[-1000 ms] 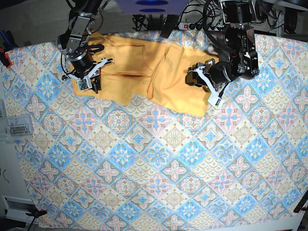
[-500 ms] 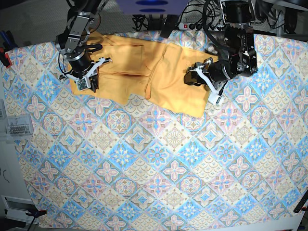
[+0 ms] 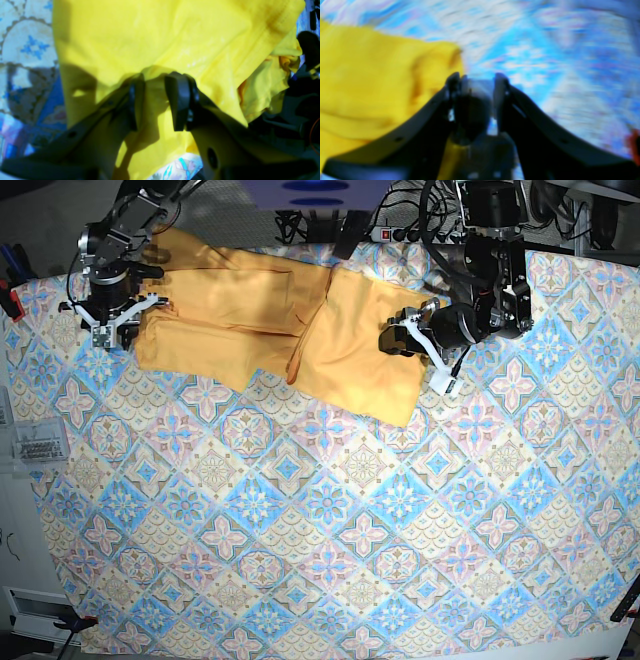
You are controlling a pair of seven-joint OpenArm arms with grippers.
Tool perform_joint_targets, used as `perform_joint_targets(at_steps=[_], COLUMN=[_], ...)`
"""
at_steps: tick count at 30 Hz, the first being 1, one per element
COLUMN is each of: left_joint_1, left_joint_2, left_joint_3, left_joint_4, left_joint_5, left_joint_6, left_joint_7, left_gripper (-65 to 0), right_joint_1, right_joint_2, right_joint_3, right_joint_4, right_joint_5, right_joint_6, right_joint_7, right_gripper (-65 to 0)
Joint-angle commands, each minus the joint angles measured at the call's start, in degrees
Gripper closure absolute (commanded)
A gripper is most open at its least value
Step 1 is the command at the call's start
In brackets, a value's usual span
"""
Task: Fold the T-shirt properly
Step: 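Release the shirt end and lift the right gripper away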
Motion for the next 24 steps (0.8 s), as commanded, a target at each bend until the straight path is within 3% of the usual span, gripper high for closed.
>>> perform_joint_targets(at_steps=[1,5,10,13,19,24], left_joint_1=[-0.5,-0.6,-0.6,-0.6,-0.6,-0.6], left_joint_2=[-0.4,-0.4,-0.4,-0.4,-0.4,-0.4], left_joint_3=[-0.1,-0.1,-0.2,-0.2,-0.2,-0.2], left_joint_4=[0.5,0.5,0.5,0.5,0.3,0.3], left_joint_5=[0.1,0.1,0.1,0.1,0.1,0.1], left_joint_6=[0.1,0.1,0.1,0.1,0.1,0.0], left_joint_7=[-0.3,-0.3,-0.3,-0.3,-0.4,-0.4], left_gripper=[-18.6,-18.6,-18.6,-18.6,-18.6,-18.6], right_joint_1=[0.3,-0.5,-4.9,-8.1,-10.9,-10.4], right_joint_2=[0.2,0.2,0.2,0.2,0.2,0.2], right_joint_3=[0.5,2.9,3.9,3.9,4.0,3.6], right_joint_4=[1.3,2.8,4.7,5.3,9.0,10.6], right_joint_5=[0.9,0.9,1.0,2.8,9.0,9.5], right_joint_6=[-0.3,0.0,4.1,4.8,4.8,4.8], right_joint_7=[1.4,1.2,1.1,0.9,-7.6,-13.3], right_gripper=[-18.9,-18.9,-19.1,-19.2,-24.0,-26.7])
